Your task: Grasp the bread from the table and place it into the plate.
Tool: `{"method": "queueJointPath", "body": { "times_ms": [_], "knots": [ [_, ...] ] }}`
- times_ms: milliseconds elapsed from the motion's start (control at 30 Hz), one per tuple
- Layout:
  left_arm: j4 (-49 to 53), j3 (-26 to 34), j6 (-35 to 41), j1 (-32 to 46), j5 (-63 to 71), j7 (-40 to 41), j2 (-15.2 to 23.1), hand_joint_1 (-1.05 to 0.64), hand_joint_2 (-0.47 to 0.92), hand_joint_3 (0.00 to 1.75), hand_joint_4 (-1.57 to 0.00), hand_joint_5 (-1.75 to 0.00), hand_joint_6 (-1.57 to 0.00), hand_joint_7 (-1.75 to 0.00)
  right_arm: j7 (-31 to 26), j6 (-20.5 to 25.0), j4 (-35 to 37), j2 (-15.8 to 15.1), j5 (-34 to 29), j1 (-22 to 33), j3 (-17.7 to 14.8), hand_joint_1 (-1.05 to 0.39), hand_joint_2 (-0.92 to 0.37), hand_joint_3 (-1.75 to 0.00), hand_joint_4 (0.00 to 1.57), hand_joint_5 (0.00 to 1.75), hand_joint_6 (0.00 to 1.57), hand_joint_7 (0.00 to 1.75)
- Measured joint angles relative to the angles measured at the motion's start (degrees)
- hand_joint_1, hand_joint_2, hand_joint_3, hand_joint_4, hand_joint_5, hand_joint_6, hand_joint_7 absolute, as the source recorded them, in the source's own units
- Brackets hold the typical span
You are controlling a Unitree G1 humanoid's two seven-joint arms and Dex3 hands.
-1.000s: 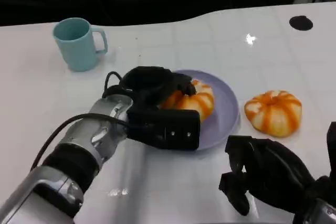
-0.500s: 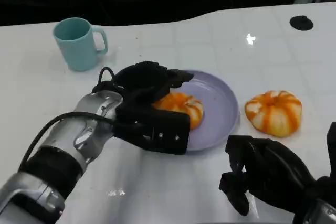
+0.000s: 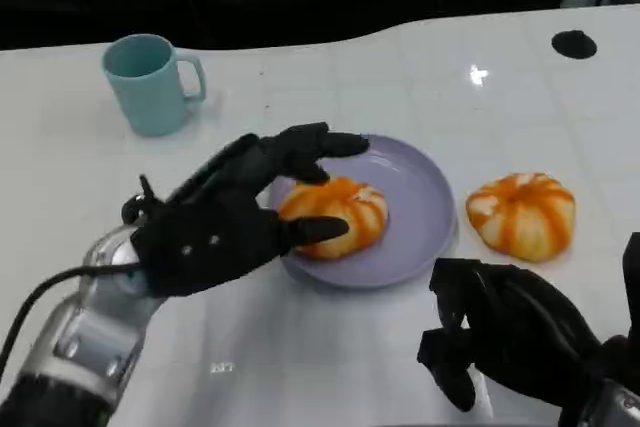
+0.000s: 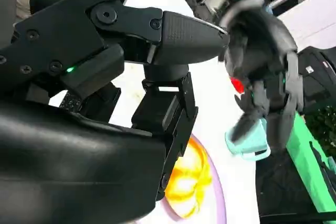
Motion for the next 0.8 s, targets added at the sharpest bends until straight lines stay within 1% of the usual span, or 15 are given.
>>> {"method": "queueJointPath", "body": {
  "times_ms": [33,67,133,200,300,400,467,533,600,700,800],
  "knots": [
    [-1.76,0.72,0.60,1.71,-2.45,-0.91,-0.49,-0.59,0.92,0.27,-0.41,-1.68,-0.39,-1.46,-0.06,0.06,-0.01,-0.01,0.09,0.00,-0.03,-0.95,-0.67,-0.77,1.28,1.63,1.09,1.57],
    [-3.33,1.36,1.27,3.23,-4.68,-1.73,-0.94,-0.61,0.92,0.28,-0.43,-1.71,-0.40,-1.53,-0.17,0.13,-0.04,-0.01,0.12,0.00,-0.01,-0.95,-0.67,-0.77,1.28,1.63,1.09,1.57],
    [-6.65,2.59,4.04,5.99,-8.24,-2.96,-1.26,-0.63,0.92,0.32,-0.50,-1.74,-0.43,-1.59,-0.30,0.26,-0.11,-0.03,0.13,0.01,0.04,-0.95,-0.67,-0.77,1.28,1.62,1.09,1.57],
    [-10.49,3.92,7.30,8.68,-11.23,-3.59,-1.31,-0.61,0.92,0.35,-0.55,-1.74,-0.47,-1.60,-0.32,0.28,-0.19,-0.09,0.13,0.04,0.08,-0.95,-0.67,-0.77,1.28,1.62,1.08,1.56],
    [-16.24,5.16,10.70,13.15,-14.42,-3.75,-1.36,-0.59,0.92,0.37,-0.59,-1.75,-0.50,-1.58,-0.33,0.29,-0.25,-0.12,0.13,0.04,0.12,-0.96,-0.67,-0.76,1.29,1.61,1.09,1.55],
    [-22.00,6.40,15.84,18.57,-19.24,-3.63,-2.41,-0.58,0.92,0.39,-0.67,-1.75,-0.47,-1.72,-0.41,0.37,-0.32,-0.10,0.12,-0.01,0.24,-0.95,-0.68,-0.76,1.28,1.62,1.09,1.55],
    [-25.79,6.92,18.99,23.53,-22.88,-2.99,-4.27,-0.59,0.92,0.40,-0.70,-1.75,-0.47,-1.74,-0.53,0.41,-0.34,-0.16,0.08,-0.02,0.24,-0.96,-0.67,-0.76,1.28,1.62,1.09,1.56],
    [-28.06,6.96,21.15,27.65,-24.99,-2.62,-5.57,-0.60,0.92,0.41,-0.74,-1.75,-0.49,-1.74,-0.62,0.45,-0.33,-0.16,0.07,-0.08,0.31,-0.96,-0.67,-0.76,1.28,1.62,1.08,1.56],
    [-29.69,7.22,22.76,30.88,-26.22,-2.43,-5.85,-0.61,0.92,0.41,-0.76,-1.75,-0.52,-1.75,-0.65,0.46,-0.31,-0.11,0.09,-0.22,0.33,-0.96,-0.67,-0.76,1.28,1.62,1.08,1.56],
    [-31.07,7.30,24.51,33.77,-26.96,-2.07,-6.40,-0.61,0.92,0.42,-0.81,-1.75,-0.56,-1.75,-0.84,0.51,-0.26,-0.07,0.11,-0.38,0.29,-0.96,-0.67,-0.75,1.28,1.61,1.08,1.55],
    [-32.43,7.26,25.80,35.65,-26.96,-0.98,-6.94,-0.60,0.92,0.40,-0.82,-1.75,-0.56,-1.75,-0.85,0.52,-0.02,-0.04,0.11,-0.49,0.28,-0.96,-0.67,-0.75,1.28,1.61,1.09,1.54]
  ]
}}
